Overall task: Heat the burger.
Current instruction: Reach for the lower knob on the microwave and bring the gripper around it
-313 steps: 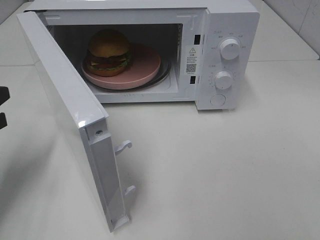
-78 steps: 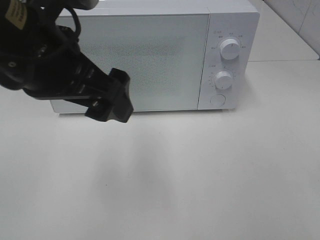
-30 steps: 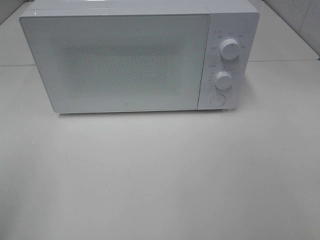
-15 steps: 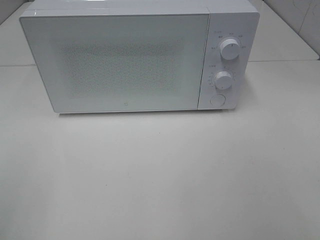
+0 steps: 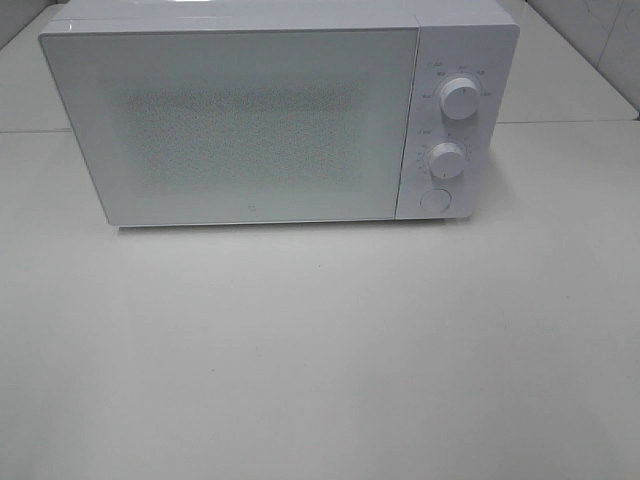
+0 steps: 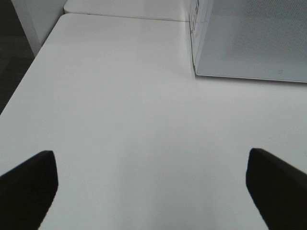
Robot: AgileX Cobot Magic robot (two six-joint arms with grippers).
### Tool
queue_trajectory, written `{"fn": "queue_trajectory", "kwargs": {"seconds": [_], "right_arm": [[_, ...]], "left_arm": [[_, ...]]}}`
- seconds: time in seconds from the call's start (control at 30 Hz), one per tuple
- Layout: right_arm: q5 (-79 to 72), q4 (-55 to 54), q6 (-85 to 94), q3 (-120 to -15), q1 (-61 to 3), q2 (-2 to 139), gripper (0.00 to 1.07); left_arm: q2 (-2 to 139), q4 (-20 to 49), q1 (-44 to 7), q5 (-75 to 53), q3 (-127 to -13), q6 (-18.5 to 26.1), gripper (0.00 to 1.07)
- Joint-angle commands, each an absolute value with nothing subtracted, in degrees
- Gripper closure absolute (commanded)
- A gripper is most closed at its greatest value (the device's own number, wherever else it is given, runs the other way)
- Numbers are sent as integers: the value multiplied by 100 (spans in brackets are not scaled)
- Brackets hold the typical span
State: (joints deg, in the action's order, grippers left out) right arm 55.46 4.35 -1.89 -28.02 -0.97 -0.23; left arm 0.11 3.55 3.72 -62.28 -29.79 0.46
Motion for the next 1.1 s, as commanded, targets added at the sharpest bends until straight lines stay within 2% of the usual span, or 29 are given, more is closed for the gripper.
{"fn": "queue_trajectory", "kwargs": {"seconds": [0.03,0.57,0.63,0.73,1.1], "right_arm": [[5523,418,-212,-2796,-63,-189,31],[5523,418,-212,-2796,-63,-189,31],[5523,418,-212,-2796,-63,-189,31],[5523,418,-212,-2796,-63,-189,31],[5523,418,-212,-2796,-63,-189,31]], "left_arm": [[-166,338,384,-6142,-2956,0,6],[-160,332,246,-6142,-2956,0,6],[-160,332,-103,-6142,-2956,0,6],[-160,332,-252,-6142,-2956,0,6],[-160,332,-264,-6142,-2956,0,6]]}}
